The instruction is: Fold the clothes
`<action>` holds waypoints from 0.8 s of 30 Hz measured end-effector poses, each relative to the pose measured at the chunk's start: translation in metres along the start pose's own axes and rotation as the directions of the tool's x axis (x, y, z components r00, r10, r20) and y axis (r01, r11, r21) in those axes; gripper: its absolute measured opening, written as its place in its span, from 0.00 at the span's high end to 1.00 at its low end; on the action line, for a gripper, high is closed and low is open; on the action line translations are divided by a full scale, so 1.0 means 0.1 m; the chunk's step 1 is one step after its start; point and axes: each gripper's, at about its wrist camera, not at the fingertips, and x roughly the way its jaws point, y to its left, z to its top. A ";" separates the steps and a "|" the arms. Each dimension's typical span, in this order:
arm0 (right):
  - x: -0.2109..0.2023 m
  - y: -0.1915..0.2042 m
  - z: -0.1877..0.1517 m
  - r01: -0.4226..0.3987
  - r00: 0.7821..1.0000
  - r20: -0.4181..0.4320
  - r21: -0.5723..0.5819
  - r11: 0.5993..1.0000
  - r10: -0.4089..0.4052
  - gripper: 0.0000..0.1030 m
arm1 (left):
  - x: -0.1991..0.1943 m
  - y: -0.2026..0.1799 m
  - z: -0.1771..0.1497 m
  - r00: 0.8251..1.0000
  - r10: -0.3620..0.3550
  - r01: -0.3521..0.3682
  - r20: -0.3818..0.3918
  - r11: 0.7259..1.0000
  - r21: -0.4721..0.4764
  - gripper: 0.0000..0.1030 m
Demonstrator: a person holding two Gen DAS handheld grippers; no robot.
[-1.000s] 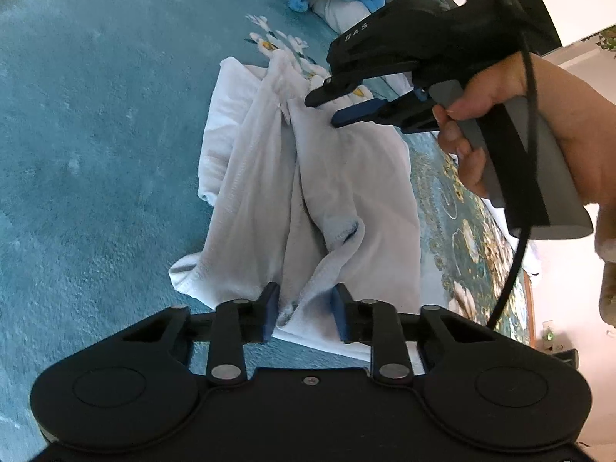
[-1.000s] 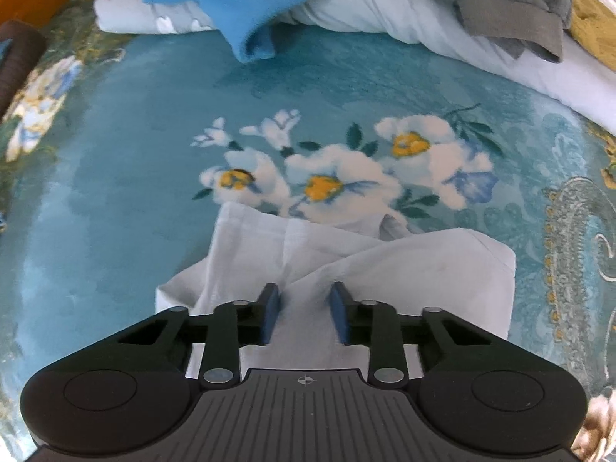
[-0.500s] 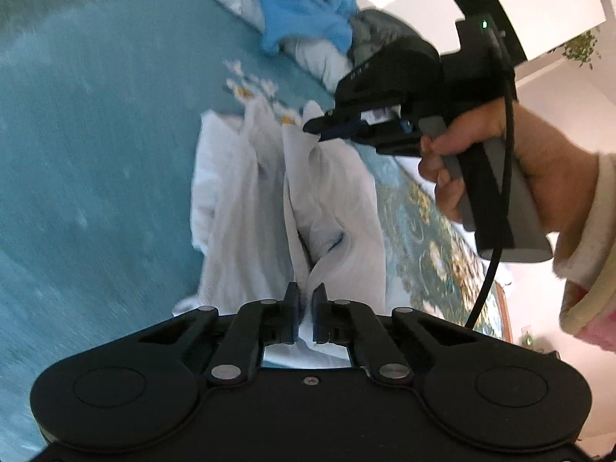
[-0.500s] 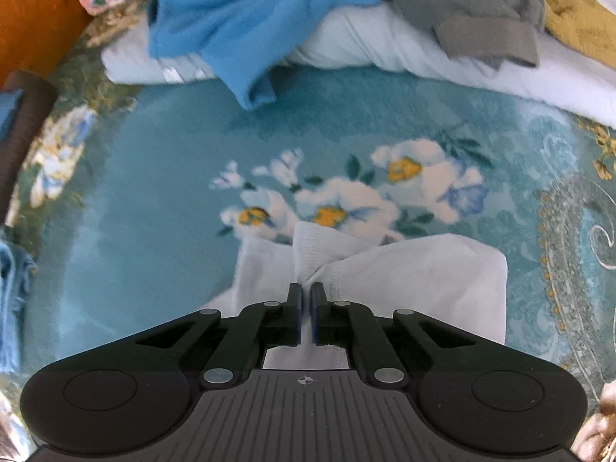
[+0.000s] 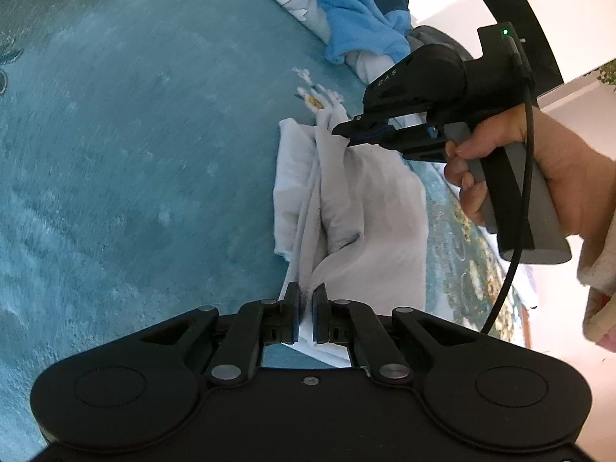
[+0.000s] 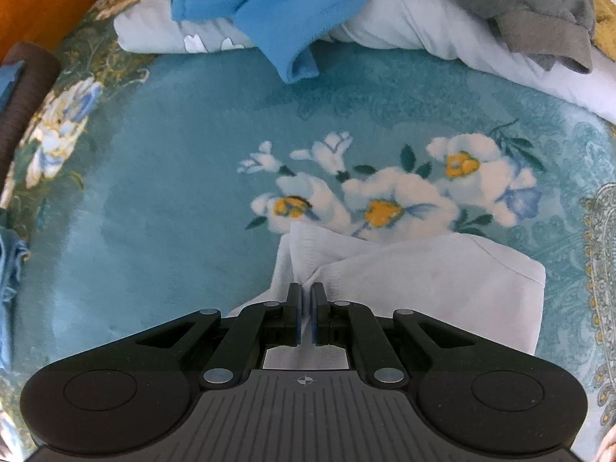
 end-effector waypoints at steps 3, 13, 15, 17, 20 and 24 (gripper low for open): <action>0.05 -0.02 -0.01 0.002 1.000 -0.002 0.005 1.000 -0.002 0.96 | -0.02 0.04 -0.04 1.000 0.006 -0.006 -0.003 1.000 -0.011 0.97; -0.20 -0.09 0.01 -0.065 0.997 0.034 -0.010 0.998 0.065 0.71 | -0.13 -0.15 0.06 0.999 0.003 -0.006 0.038 0.998 0.066 0.87; -0.29 -0.16 0.02 -0.073 0.996 0.052 -0.004 0.997 0.073 0.70 | -0.17 -0.23 0.11 0.998 0.001 -0.006 0.057 0.995 0.100 0.84; -0.35 -0.23 0.03 -0.081 0.995 0.059 0.002 0.997 0.080 0.70 | -0.17 -0.32 0.18 0.998 -0.021 0.013 0.064 0.993 0.119 0.80; -0.35 -0.33 0.05 -0.071 0.996 0.060 0.015 0.997 0.070 0.70 | -0.04 -0.41 0.26 0.999 -0.025 0.021 0.030 0.992 0.124 0.79; -0.27 -0.33 0.09 -0.099 0.994 0.040 0.037 0.994 0.098 0.70 | 0.22 -0.43 0.30 1.000 -0.012 0.013 -0.004 0.993 0.114 0.79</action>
